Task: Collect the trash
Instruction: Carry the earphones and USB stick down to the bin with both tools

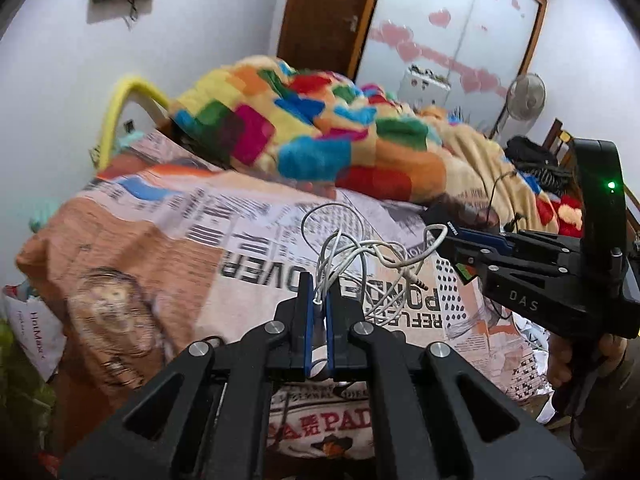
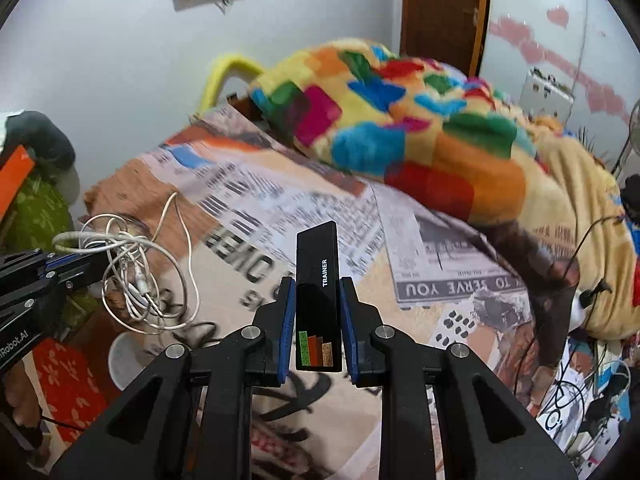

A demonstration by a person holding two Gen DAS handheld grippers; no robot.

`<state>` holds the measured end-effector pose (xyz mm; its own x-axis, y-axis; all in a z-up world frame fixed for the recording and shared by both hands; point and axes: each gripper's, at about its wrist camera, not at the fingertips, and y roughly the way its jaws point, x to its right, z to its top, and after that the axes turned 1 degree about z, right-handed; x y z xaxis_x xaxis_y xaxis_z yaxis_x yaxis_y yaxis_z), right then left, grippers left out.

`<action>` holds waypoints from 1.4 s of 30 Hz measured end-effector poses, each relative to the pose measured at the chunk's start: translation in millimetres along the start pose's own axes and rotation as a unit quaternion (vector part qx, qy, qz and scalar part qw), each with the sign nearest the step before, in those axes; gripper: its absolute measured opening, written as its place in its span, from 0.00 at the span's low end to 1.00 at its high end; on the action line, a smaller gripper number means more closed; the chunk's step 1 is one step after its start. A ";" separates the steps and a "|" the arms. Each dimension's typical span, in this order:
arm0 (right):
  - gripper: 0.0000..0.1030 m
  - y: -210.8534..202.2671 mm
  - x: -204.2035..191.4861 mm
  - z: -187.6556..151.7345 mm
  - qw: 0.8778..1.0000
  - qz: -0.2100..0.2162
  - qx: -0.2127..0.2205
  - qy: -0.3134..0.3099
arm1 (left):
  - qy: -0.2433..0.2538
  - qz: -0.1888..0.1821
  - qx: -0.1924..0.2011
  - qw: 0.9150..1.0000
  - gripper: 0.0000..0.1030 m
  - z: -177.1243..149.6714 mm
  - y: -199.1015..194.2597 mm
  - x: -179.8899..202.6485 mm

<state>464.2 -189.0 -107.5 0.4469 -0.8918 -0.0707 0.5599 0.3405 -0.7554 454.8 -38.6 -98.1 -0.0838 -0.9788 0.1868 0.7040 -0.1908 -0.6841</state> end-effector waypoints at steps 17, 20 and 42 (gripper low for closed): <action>0.19 -51.7 -172.3 -0.2 0.993 0.079 0.042 -0.074 | -0.053 0.104 0.050 0.992 0.04 -62.9 -165.2 -120.4; 0.19 -46.1 -205.5 -6.2 0.991 0.097 0.033 -0.090 | -0.072 0.126 0.040 0.989 0.04 -82.9 -181.0 -150.6; 0.19 114.5 -368.4 -85.9 0.958 0.158 -0.189 -0.150 | -0.240 0.151 -0.134 0.950 0.03 -243.3 -107.6 -315.9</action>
<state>303.8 152.9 -223.8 0.7642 -0.6171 -0.1878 0.0966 0.3973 -0.9126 234.0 273.1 -255.0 0.4695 -0.8577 0.2094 0.4351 0.0183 -0.9002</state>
